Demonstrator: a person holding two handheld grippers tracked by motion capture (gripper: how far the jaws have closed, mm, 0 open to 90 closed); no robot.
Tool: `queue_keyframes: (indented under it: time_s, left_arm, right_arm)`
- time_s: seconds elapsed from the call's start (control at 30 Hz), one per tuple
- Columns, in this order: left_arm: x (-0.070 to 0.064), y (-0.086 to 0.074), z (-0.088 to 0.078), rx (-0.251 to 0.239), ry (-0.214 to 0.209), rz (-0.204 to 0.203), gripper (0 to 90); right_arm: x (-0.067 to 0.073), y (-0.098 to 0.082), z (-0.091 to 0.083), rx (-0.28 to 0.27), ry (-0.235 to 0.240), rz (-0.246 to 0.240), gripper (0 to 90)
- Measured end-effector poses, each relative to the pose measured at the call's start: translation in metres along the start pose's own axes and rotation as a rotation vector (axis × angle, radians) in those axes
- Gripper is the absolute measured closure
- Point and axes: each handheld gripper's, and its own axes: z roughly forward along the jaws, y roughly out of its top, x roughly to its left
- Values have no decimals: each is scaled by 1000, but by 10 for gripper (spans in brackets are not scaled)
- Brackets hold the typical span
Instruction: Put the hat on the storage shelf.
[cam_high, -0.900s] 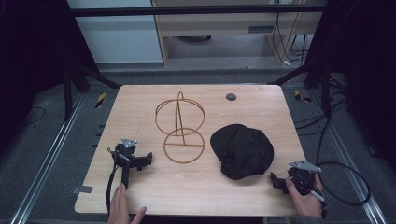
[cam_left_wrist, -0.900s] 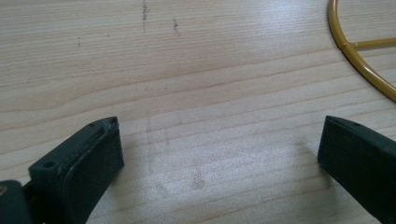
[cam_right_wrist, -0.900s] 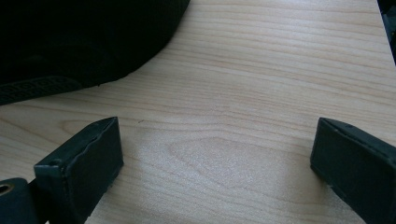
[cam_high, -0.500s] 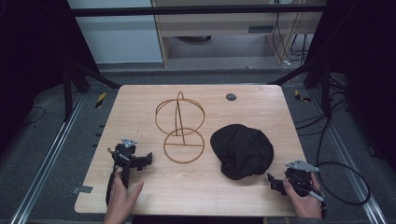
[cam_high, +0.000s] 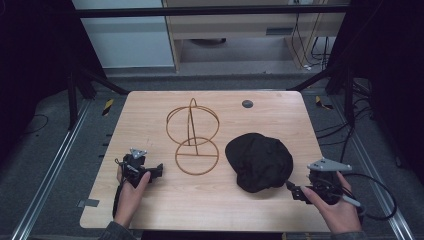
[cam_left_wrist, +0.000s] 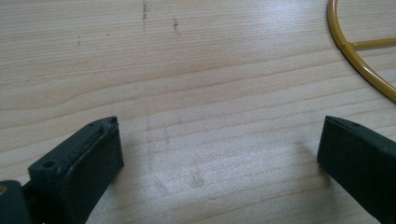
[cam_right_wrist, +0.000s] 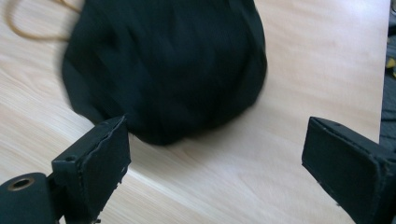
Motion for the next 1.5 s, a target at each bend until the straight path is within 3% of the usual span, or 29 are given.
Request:
queue_keyframes:
  time_s: [0.07, 0.1, 0.17, 0.2, 0.3, 0.33, 0.5, 0.7, 1.0, 1.23, 1.27, 1.4, 1.43, 1.47, 1.5]
  left_arm:
    - [0, 0, 0, -2, 0, -3, 0]
    - [0, 0, 0, -2, 0, -2, 0]
    - [0, 0, 0, -2, -1, -2, 0]
    - [0, 0, 0, -2, 0, -2, 0]
    - [-1, 0, 0, -2, 0, -3, 0]
    - [-1, 0, 0, -2, 0, -4, 0]
    - [-1, 0, 0, -2, 0, -3, 0]
    - [-2, -1, -1, -1, 0, 0, 0]
    - [-2, -1, -1, -1, -1, 0, 0]
    - [-2, -1, -1, -2, -1, 1, 0]
    - [-2, -1, -1, -2, -1, 1, 0]
    - [-2, -1, -1, -2, -1, 0, 0]
    - [-2, -1, -1, -1, -1, 1, 0]
    - [-2, -1, -1, -2, -1, 0, 0]
    - [-2, -1, -1, -2, -1, 1, 0]
  right_arm:
    - [2, 6, -2, -3, 7, -8, 83]
    - [8, 21, -1, 9, 21, -52, 82]
    - [10, 26, 1, 18, 28, -55, 81]
    - [12, 40, 10, 28, 45, -64, 79]
    - [14, 49, 19, 43, 53, -64, 76]
    - [18, 60, 30, 65, 66, -66, 74]
    - [25, 80, 44, 70, 73, -67, 76]
    - [29, 88, 60, 113, 58, -75, 73]
    - [26, 79, 81, 192, 71, -60, 60]
    - [19, 74, 87, 240, 81, -56, 204]
    - [17, 73, 86, 248, 87, -60, 273]
    - [13, 73, 85, 259, 110, -58, 380]
    - [11, 73, 84, 263, 124, -61, 483]
    - [10, 72, 85, 265, 132, -59, 529]
    - [10, 72, 85, 265, 132, -59, 529]
